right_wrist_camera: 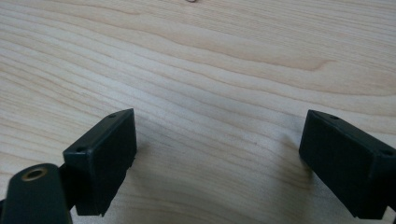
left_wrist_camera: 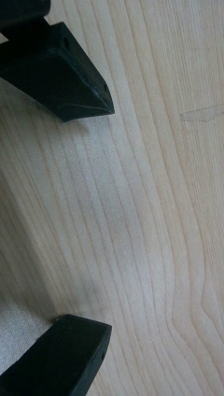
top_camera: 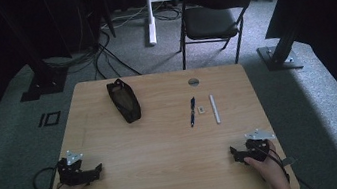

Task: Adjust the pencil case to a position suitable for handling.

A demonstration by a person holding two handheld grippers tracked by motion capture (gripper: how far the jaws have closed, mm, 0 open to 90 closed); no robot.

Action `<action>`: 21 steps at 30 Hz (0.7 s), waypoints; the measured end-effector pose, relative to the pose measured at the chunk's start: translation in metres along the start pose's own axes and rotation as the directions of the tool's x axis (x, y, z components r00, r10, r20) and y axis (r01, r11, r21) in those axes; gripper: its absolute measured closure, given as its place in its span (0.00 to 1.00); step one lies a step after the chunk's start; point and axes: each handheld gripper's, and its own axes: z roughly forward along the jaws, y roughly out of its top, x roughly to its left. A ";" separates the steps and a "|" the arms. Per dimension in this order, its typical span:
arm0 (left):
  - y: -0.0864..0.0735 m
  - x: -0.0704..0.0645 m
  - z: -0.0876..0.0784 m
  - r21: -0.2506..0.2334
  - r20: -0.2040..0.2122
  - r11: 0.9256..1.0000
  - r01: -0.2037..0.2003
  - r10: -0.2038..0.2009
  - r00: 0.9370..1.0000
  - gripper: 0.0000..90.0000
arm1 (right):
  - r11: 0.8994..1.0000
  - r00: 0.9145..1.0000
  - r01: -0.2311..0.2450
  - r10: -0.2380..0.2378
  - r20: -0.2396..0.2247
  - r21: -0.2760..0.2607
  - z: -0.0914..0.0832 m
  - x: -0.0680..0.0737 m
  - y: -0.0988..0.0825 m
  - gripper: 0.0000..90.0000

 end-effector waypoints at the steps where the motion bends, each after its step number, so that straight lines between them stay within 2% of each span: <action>1: 0.000 0.000 0.000 0.000 0.000 1.000 0.000 0.000 1.000 0.00 | 1.000 1.000 0.000 0.000 0.000 0.000 0.000 0.000 0.000 0.12; 14: 0.000 0.001 0.000 -0.001 0.004 1.000 -0.003 0.003 1.000 0.00 | 1.000 1.000 -0.002 0.002 0.008 -0.005 0.001 0.003 0.002 0.14; 21: 0.000 0.001 0.000 -0.001 0.004 1.000 -0.003 0.003 1.000 0.00 | 1.000 1.000 0.007 -0.007 -0.021 -0.020 0.006 0.009 0.008 0.14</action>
